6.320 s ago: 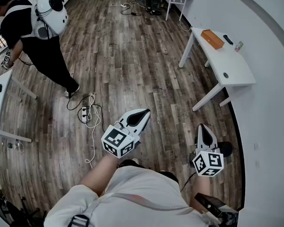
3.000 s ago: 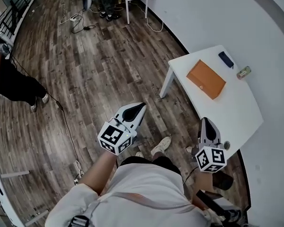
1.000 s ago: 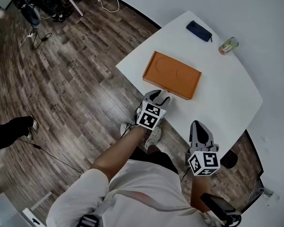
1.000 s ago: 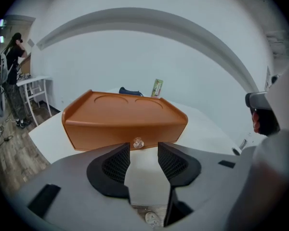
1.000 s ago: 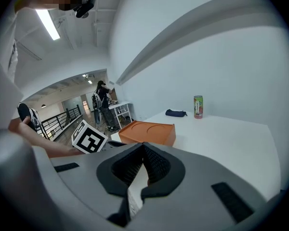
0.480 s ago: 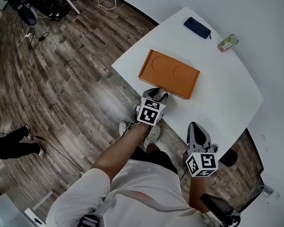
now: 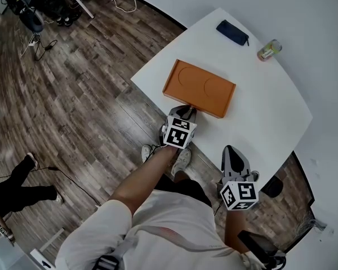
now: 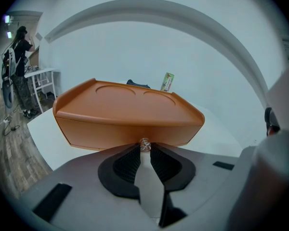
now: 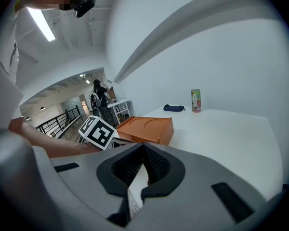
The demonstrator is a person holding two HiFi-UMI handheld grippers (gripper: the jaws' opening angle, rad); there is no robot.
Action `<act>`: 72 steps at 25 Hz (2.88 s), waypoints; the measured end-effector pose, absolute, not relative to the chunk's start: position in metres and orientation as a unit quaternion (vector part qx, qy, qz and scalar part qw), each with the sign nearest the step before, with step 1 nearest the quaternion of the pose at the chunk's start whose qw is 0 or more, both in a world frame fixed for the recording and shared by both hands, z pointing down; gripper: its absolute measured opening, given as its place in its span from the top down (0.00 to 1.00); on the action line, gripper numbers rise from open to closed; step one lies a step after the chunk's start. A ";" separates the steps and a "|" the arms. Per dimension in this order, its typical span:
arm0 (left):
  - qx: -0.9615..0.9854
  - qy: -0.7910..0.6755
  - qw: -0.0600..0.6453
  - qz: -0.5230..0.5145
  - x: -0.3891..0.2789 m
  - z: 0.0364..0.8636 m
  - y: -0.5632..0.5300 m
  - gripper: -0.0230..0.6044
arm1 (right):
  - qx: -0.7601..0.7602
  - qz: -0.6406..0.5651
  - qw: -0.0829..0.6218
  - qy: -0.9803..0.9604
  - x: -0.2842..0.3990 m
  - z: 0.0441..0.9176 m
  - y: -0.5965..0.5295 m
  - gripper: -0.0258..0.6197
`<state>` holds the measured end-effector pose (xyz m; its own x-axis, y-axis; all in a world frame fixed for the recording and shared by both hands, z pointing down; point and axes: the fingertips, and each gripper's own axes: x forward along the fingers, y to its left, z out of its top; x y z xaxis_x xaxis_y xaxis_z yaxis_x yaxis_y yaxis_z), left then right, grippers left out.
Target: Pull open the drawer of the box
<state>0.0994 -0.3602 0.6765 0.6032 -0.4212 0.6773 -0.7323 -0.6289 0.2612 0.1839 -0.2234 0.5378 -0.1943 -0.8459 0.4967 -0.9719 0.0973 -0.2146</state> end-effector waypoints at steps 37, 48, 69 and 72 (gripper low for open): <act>0.836 -0.356 0.296 0.294 0.070 0.682 -0.296 0.84 | 0.599 0.245 0.126 -0.752 0.164 0.536 -0.219 0.96; 0.832 -0.360 0.299 0.299 0.062 0.689 -0.279 0.84 | 0.597 0.240 0.124 -0.755 0.165 0.532 -0.215 0.96; 0.825 -0.376 0.300 0.297 0.048 0.687 -0.251 0.84 | 0.592 0.237 0.116 -0.761 0.158 0.527 -0.204 0.96; 0.823 -0.374 0.305 0.298 0.049 0.686 -0.250 0.84 | 0.593 0.238 0.117 -0.761 0.158 0.526 -0.204 0.96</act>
